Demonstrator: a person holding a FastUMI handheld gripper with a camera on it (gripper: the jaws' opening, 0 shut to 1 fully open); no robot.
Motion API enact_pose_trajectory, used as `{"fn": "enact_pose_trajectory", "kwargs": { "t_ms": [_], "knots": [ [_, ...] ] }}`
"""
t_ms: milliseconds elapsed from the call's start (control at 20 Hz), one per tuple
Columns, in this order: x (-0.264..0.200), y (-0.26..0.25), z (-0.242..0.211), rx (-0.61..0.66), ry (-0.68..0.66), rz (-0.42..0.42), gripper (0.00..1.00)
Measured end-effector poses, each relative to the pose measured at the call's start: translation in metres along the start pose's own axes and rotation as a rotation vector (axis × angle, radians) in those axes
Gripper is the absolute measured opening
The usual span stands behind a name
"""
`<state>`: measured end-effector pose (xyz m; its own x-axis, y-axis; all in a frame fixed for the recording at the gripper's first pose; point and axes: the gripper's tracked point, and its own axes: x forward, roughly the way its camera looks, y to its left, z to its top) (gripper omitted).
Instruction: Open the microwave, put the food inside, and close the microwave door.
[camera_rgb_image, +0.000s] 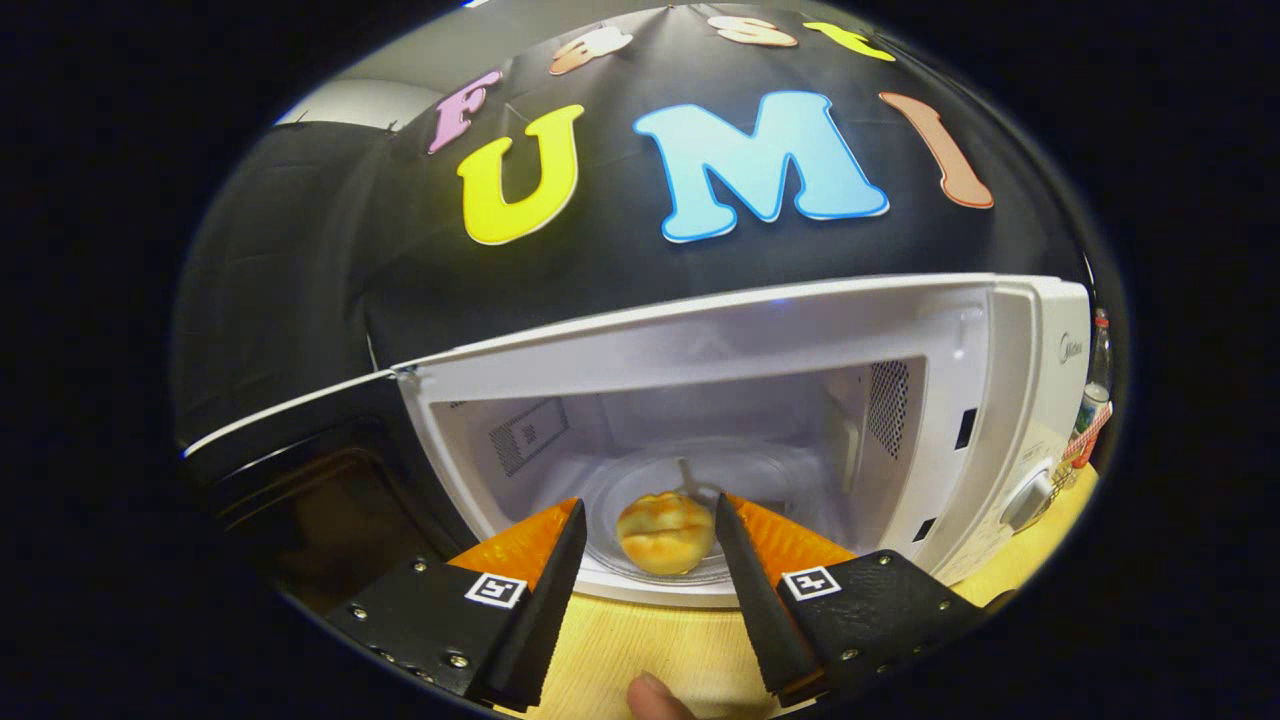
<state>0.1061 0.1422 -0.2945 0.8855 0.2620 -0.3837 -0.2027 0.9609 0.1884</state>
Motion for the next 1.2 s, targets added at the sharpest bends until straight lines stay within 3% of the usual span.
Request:
{"fn": "enact_pose_trajectory", "kwargs": {
  "t_ms": [300,650,850,1000,1200],
  "knots": [
    [-0.087,0.051,0.028,-0.119,-0.086,0.146,0.78],
    [-0.236,0.169,0.049,-0.252,-0.279,0.44,0.78],
    [-0.297,0.233,0.037,-0.266,-0.291,0.584,0.77],
    [-0.32,0.279,0.022,-0.276,-0.269,0.679,0.77],
    [-0.311,0.319,-0.017,-0.277,-0.188,0.697,0.77]
  ]
}}
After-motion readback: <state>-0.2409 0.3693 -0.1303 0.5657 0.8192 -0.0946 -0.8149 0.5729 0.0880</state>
